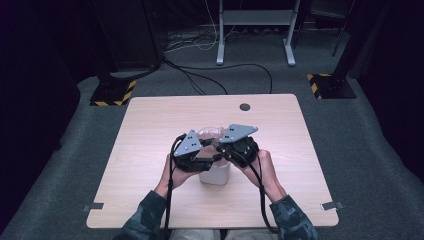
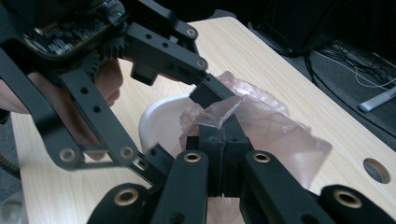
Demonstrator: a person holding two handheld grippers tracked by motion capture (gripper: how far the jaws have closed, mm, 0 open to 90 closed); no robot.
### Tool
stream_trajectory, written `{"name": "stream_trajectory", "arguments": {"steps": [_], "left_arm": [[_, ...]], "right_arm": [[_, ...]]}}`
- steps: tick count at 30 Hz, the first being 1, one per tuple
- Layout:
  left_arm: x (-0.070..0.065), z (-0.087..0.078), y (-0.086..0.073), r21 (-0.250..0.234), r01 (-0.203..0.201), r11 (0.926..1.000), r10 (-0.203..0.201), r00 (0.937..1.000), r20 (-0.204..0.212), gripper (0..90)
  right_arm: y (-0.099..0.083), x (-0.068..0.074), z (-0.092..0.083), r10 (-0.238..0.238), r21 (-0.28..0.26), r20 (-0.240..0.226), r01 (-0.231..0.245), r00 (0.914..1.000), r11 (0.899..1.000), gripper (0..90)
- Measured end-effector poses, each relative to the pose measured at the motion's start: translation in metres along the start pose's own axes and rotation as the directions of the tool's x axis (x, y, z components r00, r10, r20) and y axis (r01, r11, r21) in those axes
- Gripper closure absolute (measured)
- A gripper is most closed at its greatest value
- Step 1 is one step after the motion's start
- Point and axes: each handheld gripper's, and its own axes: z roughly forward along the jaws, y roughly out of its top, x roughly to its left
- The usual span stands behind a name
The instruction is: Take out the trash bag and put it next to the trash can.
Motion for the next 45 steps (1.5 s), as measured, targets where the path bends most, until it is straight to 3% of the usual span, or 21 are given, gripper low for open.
{"name": "stream_trajectory", "arguments": {"steps": [7, 12, 16, 19, 23, 28, 31, 34, 37, 40, 42, 45], "left_arm": [[0.000, 0.007, 0.004, 0.005, -0.008, 1.0000, 0.008, 1.0000, -0.006, 48.2], [-0.002, 0.012, 0.005, 0.016, -0.001, 0.9999, 0.002, 0.9993, -0.038, 59.8], [-0.003, 0.018, 0.006, 0.035, -0.009, 0.9993, 0.011, 0.9983, -0.056, 73.4], [-0.001, 0.022, 0.007, 0.050, 0.017, 0.9986, -0.013, 0.9971, -0.075, 81.7], [0.000, 0.022, 0.008, 0.057, 0.033, 0.9978, -0.028, 0.9954, -0.091, 85.3], [0.002, 0.019, 0.012, 0.057, 0.036, 0.9977, -0.031, 0.9947, -0.099, 86.2], [0.004, 0.016, 0.014, 0.052, 0.046, 0.9976, -0.041, 0.9940, -0.101, 86.5], [0.006, 0.012, 0.017, 0.043, 0.052, 0.9977, -0.047, 0.9923, -0.114, 86.6], [0.007, 0.007, 0.021, 0.034, 0.055, 0.9979, -0.050, 0.9911, -0.123, 86.8], [0.008, 0.004, 0.024, 0.031, 0.056, 0.9979, -0.052, 0.9905, -0.128, 86.8], [0.007, 0.003, 0.027, 0.033, 0.048, 0.9983, -0.043, 0.9903, -0.132, 86.9], [0.008, 0.000, 0.031, 0.024, 0.046, 0.9987, -0.042, 0.9901, -0.134, 86.9]], "right_arm": [[0.006, 0.000, 0.006, 0.006, 0.005, -0.032, -0.006, 0.9995, 1.000, 90.0], [0.008, -0.001, 0.005, 0.017, -0.002, -0.036, -0.017, 0.9992, 1.000, 90.0], [0.005, -0.003, -0.001, 0.038, -0.015, -0.013, -0.038, 0.9992, 0.999, 87.1], [0.002, -0.007, -0.009, 0.059, -0.044, -0.010, -0.059, 0.9982, 0.997, 79.5], [-0.005, -0.012, -0.025, 0.082, -0.068, 0.024, -0.080, 0.9963, 0.994, 66.6], [-0.030, -0.023, -0.041, 0.158, -0.097, 0.071, -0.151, 0.9848, 0.984, 35.5], [-0.055, -0.030, -0.044, 0.204, -0.102, 0.098, -0.195, 0.9740, 0.976, 23.8], [-0.085, -0.038, -0.041, 0.247, -0.093, 0.143, -0.235, 0.9584, 0.967, 18.2], [-0.118, -0.045, -0.033, 0.320, -0.082, 0.157, -0.311, 0.9342, 0.947, 14.8], [-0.151, -0.049, -0.021, 0.362, -0.050, 0.194, -0.360, 0.9117, 0.932, 13.5], [-0.174, -0.053, -0.013, 0.403, -0.031, 0.207, -0.405, 0.8917, 0.914, 12.5], [-0.200, -0.060, -0.002, 0.436, -0.004, 0.227, -0.447, 0.8707, 0.894, 9.3]]}}
